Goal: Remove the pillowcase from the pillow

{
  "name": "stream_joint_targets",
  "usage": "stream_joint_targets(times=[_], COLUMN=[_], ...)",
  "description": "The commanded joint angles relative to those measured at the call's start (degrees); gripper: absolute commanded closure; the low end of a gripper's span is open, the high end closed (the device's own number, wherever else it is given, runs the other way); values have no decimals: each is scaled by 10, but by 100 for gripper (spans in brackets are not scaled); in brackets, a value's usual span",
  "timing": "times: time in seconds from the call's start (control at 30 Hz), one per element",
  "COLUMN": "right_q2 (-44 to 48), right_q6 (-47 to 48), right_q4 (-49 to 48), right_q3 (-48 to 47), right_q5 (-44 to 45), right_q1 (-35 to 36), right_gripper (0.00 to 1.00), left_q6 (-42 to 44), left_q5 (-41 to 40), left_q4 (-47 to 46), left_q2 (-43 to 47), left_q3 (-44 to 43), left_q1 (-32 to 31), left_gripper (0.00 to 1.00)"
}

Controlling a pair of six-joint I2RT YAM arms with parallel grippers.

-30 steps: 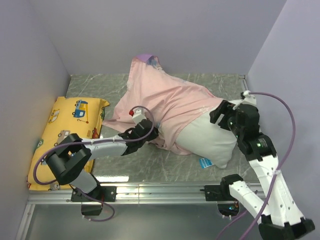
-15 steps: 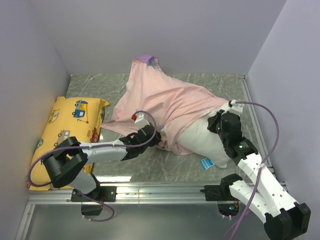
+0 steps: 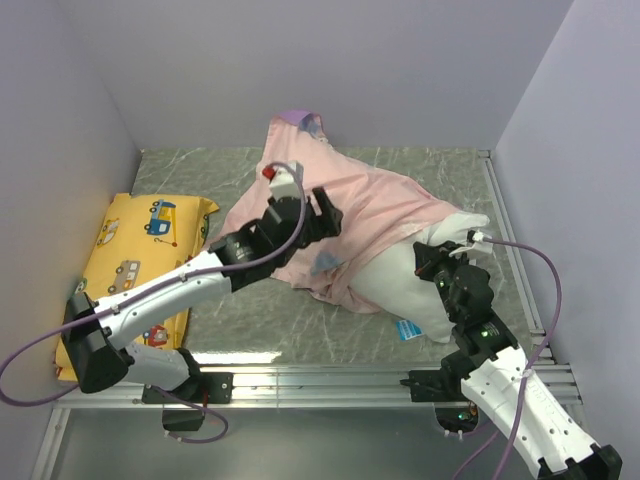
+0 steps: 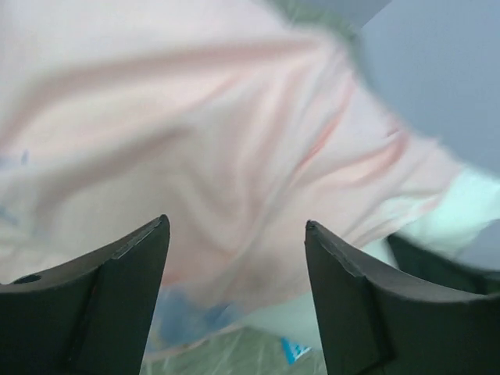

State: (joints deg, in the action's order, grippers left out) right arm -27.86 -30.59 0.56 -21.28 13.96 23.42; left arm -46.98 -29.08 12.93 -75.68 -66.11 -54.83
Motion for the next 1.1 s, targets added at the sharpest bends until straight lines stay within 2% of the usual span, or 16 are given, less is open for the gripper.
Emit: stream_joint_targets(times=[0.0, 0.03, 0.13, 0.27, 0.4, 0.47, 0.57, 0.6, 0.63, 0.7, 0.73, 0.8, 0.83, 0.9, 1.0, 1.07], right_q2=[-6, -6, -2, -4, -6, -9, -19, -22, -26, -30, -31, -33, -35, -40, -49, -53], right_q6=[4, 4, 8, 12, 18, 24, 29, 31, 32, 33, 34, 36, 36, 39, 41, 42], right_q4=[23, 27, 37, 54, 77, 85, 103, 113, 118, 134, 139, 153, 159, 176, 200, 210], right_q3=[5, 1, -8, -24, -45, -55, -84, -99, -107, -130, -136, -158, -165, -188, -218, -233], right_q5=[-8, -7, -5, -2, 3, 5, 7, 9, 9, 8, 9, 11, 20, 29, 50, 58], right_q1=[14, 17, 20, 22, 22, 22, 22, 22, 22, 22, 22, 22, 22, 23, 22, 22], right_gripper=[100, 100, 100, 100, 100, 100, 100, 100, 100, 100, 100, 100, 100, 100, 100, 100], left_q6=[109, 150, 219, 297, 328, 334, 329, 322, 319, 318, 318, 314, 313, 306, 279, 258], left_q5=[7, 38, 116, 168, 162, 178, 205, 213, 220, 234, 237, 249, 255, 250, 182, 170], left_q4=[52, 60, 96, 130, 209, 218, 185, 184, 187, 199, 201, 201, 200, 194, 190, 188], left_q2=[-57, -81, -176, -295, -387, -401, -388, -388, -391, -402, -404, -404, -402, -393, -373, -356], left_q3=[-108, -135, -288, -418, -568, -578, -550, -552, -556, -572, -575, -575, -572, -564, -555, -553], left_q1=[20, 28, 53, 64, 75, 83, 101, 107, 114, 132, 138, 153, 158, 171, 199, 245], left_gripper=[22, 20, 14, 10, 11, 13, 15, 18, 28, 40, 60, 79, 96, 100, 100, 100])
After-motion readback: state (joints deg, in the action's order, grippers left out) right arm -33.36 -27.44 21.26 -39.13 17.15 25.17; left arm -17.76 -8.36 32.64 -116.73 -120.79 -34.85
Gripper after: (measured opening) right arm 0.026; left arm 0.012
